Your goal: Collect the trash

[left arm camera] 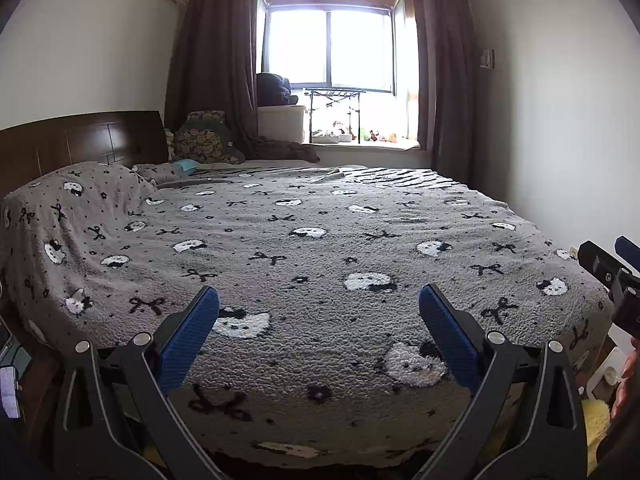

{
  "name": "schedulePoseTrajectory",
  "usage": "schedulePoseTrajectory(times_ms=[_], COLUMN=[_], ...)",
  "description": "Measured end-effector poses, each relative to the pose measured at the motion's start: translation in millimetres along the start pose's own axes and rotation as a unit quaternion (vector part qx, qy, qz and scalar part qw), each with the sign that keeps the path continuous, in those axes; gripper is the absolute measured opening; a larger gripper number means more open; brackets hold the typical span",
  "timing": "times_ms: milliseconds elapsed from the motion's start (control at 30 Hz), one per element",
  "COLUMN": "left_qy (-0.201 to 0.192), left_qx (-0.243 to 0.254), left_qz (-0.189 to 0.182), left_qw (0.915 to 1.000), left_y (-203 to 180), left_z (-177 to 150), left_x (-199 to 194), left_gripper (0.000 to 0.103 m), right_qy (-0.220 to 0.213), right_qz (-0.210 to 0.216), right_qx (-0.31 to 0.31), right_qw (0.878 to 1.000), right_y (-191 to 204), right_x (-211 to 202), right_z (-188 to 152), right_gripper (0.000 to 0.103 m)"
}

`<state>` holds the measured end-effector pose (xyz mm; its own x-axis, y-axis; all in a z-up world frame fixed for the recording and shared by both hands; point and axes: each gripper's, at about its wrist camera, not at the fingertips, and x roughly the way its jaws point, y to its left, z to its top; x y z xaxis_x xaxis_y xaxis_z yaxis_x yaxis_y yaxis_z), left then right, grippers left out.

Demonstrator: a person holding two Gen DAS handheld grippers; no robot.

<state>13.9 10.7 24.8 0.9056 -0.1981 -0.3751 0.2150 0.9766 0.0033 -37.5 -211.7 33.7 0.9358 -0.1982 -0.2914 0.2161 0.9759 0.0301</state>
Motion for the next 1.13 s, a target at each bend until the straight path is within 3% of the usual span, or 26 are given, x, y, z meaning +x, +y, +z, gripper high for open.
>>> schedulePoseTrajectory(times_ms=[400,1133], left_qy=[-0.012,-0.005], left_qx=[0.017,-0.007], left_qz=[0.014,0.011], left_qw=[0.9997,0.9999], left_y=[-5.0,3.3], left_z=[-1.4,-2.1], left_x=[-4.5,-5.8], left_gripper=[0.095,0.095], right_qy=[0.001,0.002], right_qz=[0.0,0.001], right_qx=[0.001,0.001], right_qw=[1.0,1.0], right_y=[0.7,-5.2], right_x=[2.2,1.6], right_z=[-0.4,-4.2], right_gripper=[0.1,0.1])
